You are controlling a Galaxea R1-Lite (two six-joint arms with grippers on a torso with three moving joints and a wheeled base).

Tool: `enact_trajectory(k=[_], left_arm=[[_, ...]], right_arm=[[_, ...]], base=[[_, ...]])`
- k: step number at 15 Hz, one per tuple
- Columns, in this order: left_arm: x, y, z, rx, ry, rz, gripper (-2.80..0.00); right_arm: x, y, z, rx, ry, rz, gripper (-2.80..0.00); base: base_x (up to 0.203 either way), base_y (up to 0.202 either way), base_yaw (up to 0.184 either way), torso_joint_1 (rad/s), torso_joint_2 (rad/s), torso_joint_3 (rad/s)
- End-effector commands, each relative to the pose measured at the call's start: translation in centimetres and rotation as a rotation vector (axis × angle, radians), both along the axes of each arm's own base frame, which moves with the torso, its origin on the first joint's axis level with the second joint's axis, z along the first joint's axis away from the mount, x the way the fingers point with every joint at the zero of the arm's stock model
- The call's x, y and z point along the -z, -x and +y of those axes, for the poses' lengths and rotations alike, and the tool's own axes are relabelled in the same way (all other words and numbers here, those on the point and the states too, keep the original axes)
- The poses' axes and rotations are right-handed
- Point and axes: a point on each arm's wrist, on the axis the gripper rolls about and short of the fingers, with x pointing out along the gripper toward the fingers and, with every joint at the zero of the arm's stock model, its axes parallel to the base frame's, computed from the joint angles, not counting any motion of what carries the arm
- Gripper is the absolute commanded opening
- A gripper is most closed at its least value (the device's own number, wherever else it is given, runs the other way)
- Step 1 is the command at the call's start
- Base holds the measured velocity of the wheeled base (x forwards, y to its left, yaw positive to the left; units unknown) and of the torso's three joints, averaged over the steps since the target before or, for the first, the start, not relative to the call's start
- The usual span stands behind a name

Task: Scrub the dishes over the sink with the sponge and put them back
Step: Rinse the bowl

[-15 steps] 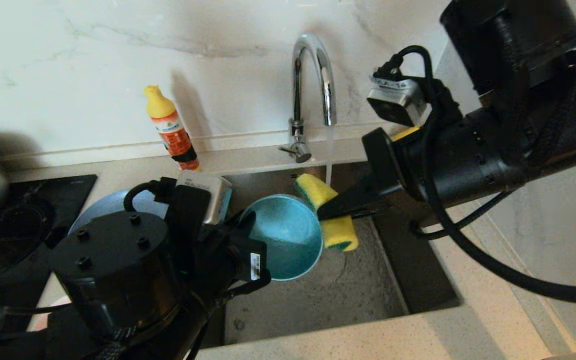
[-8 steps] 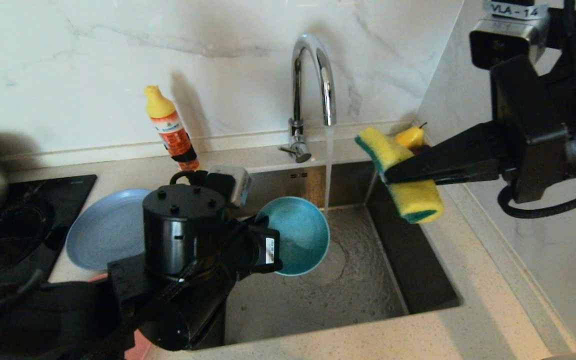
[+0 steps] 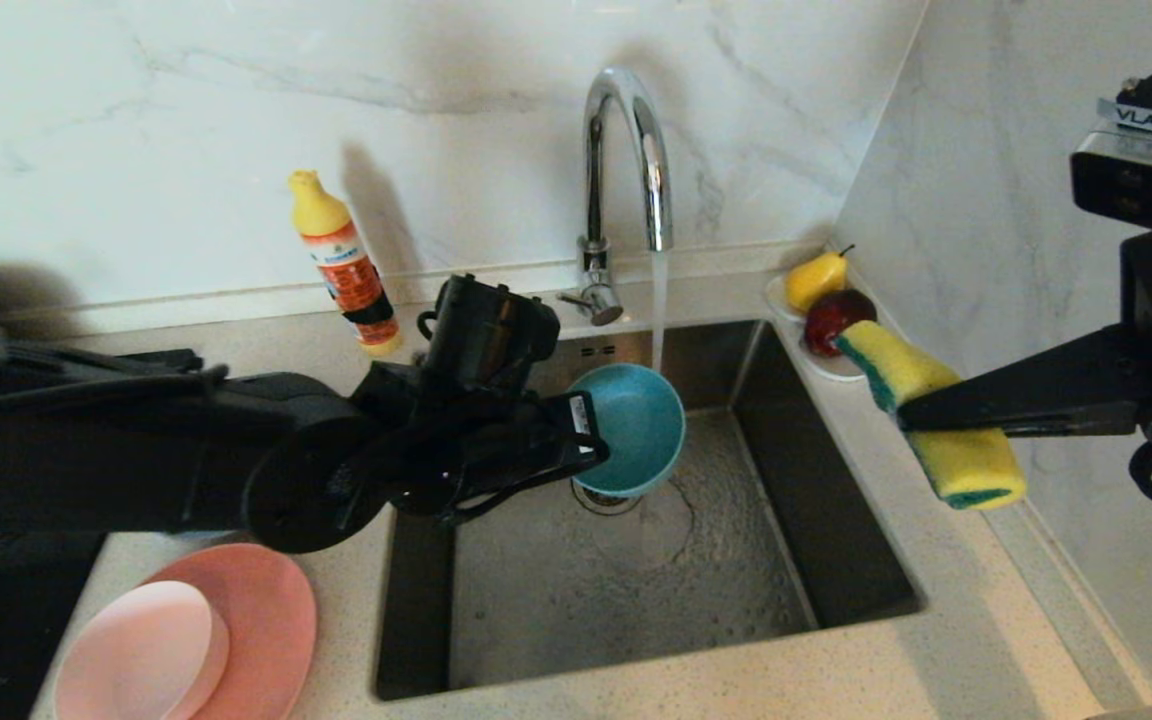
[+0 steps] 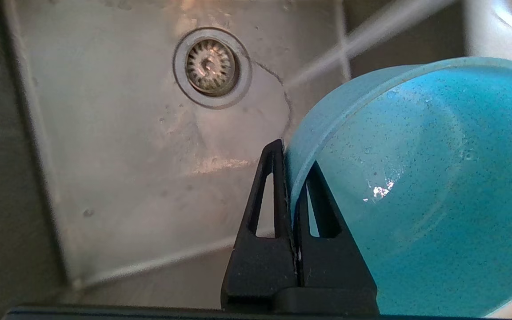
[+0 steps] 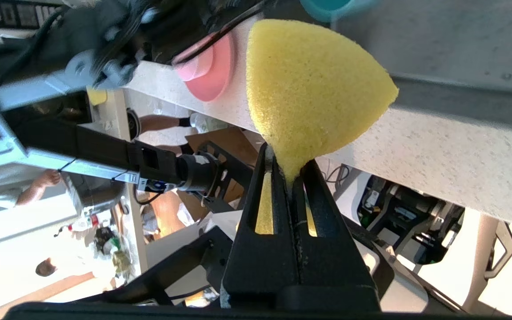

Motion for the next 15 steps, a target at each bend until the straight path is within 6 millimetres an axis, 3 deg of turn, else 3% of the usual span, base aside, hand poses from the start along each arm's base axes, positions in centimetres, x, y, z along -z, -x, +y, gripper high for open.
enact_trajectory(k=[1,9,15], left_arm=[[3.4,-3.2,-1.5,-0.043,-0.026,0.052,-2.8],[4.0,-7.9,-3.3,-0.094,0.025,0.011,-2.8],[3.7,-8.9,-4.1,-0.099,0.024,0.009,-2.8]], right_arm=[[0.3,0.5,-0.6,0.014,-0.012,-0.008,-2.8],[1.7,0.3,-0.5,0.014,-0.015,-0.012,-2.8],[2.1,0.1,-0.4,0.014,-0.019,-0.018,-2.8]], base=[[0.0,0.0,0.0,0.0,0.0,0.0],[0.0,0.0,0.0,0.0,0.0,0.0],[0.0,0.0,0.0,0.0,0.0,0.0]])
